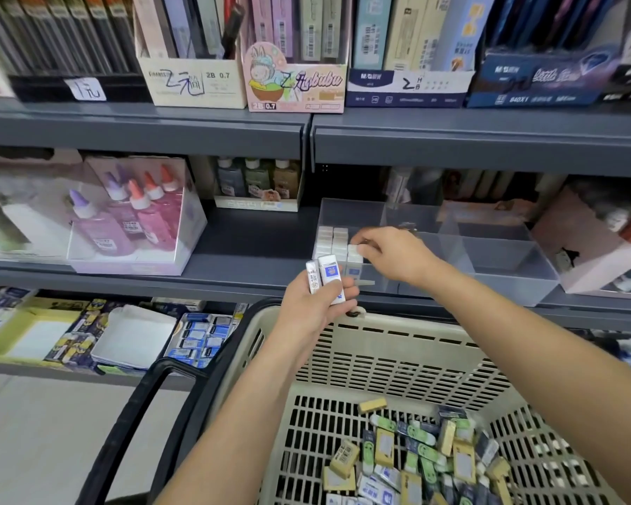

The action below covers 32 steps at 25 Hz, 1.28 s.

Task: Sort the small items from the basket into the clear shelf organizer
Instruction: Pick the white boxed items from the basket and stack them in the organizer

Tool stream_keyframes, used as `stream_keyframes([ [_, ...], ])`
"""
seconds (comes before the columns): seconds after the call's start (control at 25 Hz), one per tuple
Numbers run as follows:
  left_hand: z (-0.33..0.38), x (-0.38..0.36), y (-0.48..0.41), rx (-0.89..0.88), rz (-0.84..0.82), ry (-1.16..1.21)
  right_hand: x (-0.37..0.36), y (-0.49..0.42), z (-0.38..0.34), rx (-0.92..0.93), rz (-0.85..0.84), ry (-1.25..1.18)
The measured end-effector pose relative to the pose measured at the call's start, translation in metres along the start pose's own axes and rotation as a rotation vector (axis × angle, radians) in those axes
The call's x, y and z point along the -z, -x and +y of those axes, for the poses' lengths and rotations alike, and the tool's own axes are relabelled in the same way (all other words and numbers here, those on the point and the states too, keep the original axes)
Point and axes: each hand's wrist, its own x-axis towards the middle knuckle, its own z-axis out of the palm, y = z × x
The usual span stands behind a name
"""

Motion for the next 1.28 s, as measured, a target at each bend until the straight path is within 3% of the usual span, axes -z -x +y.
stream_keyframes([
  [0.12,-0.001,0.001,0.000,-0.012,-0.020,-0.017,0.007,0.016,-0.012,0.081,0.182,-0.083],
  [0.2,-0.002,0.002,-0.001,-0.011,-0.028,-0.029,0.012,0.028,-0.023,0.125,0.117,-0.290],
  [0.32,-0.003,0.000,0.000,-0.005,-0.058,-0.044,0.018,0.035,-0.027,0.104,-0.024,-0.413],
  [0.48,-0.003,0.008,-0.003,-0.107,0.045,-0.107,0.036,0.023,-0.010,-0.045,0.093,-0.632],
  [0.64,-0.003,0.020,-0.007,-0.156,0.181,-0.219,0.041,0.000,0.008,-0.106,0.302,-0.267],
  [0.76,-0.005,0.018,-0.009,-0.204,0.221,-0.287,0.030,-0.011,0.008,-0.115,0.234,-0.190],
  [0.92,-0.004,0.017,-0.011,-0.156,0.181,-0.067,0.016,-0.018,0.007,-0.129,0.161,-0.174],
  [1.12,-0.008,0.017,-0.007,-0.202,0.208,-0.277,0.000,-0.018,0.008,-0.041,0.053,-0.047],
  [1.28,-0.011,0.016,-0.008,-0.248,0.154,-0.263,-0.001,-0.016,0.007,-0.004,0.041,0.037],
])
